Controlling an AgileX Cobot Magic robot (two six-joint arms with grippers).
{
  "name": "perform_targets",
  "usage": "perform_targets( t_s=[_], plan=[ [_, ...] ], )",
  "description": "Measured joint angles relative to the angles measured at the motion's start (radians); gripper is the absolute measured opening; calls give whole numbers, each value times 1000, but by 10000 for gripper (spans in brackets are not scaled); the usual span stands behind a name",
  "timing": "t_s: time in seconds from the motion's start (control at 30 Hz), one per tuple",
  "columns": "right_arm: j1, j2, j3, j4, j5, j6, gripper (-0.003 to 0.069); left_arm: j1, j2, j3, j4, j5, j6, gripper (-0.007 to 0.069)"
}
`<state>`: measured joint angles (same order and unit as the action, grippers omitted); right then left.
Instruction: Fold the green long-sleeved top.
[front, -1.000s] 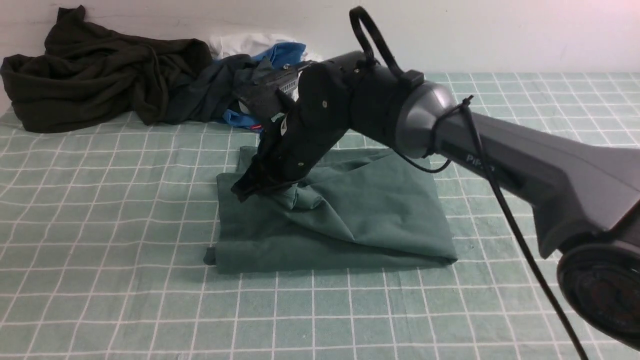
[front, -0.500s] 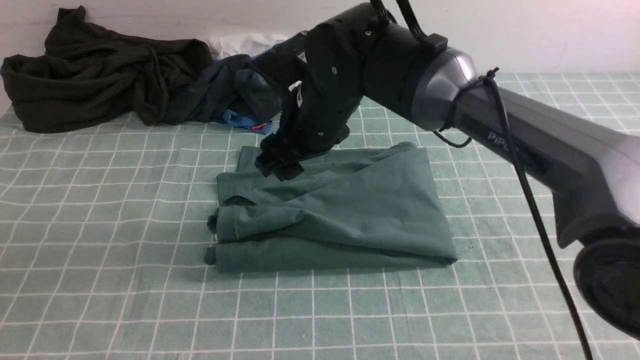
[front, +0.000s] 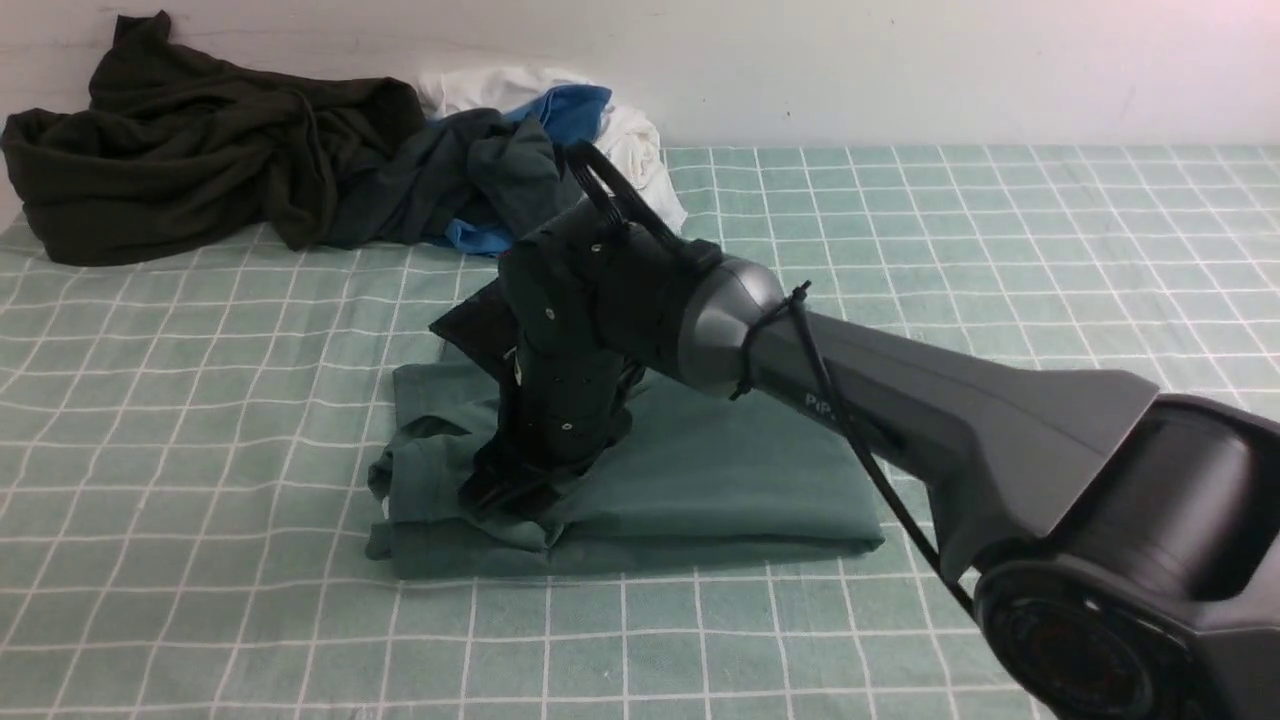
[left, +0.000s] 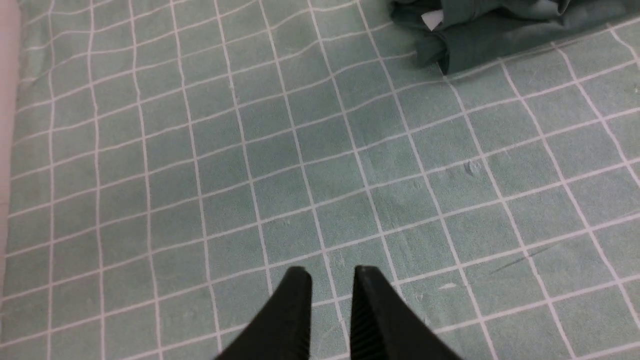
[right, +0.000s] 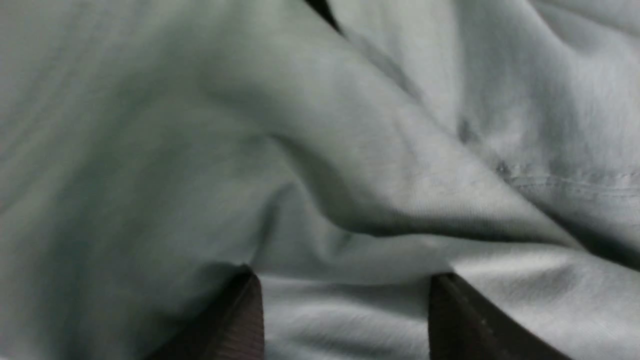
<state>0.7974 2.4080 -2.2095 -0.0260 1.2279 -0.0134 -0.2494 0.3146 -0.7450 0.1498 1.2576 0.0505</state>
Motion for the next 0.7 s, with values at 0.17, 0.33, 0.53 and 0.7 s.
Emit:
perform_targets(
  t_s=[0.17,0.33,0.53,0.7],
  plan=[
    [-3,-77,-71,-78,12,-2,421,0,-43,3,15,-2,-17,111],
    [-13,-237,-67,-75,16,-18,419,0,-165,61,37,-74,-70,111],
    [-13,-478,134,-45,19,-47,366,0,-302,196,39,-195,-137,111],
    [-13,-722,450,-43,-74,-45,277,0,-318,251,39,-245,-143,111]
  ],
)
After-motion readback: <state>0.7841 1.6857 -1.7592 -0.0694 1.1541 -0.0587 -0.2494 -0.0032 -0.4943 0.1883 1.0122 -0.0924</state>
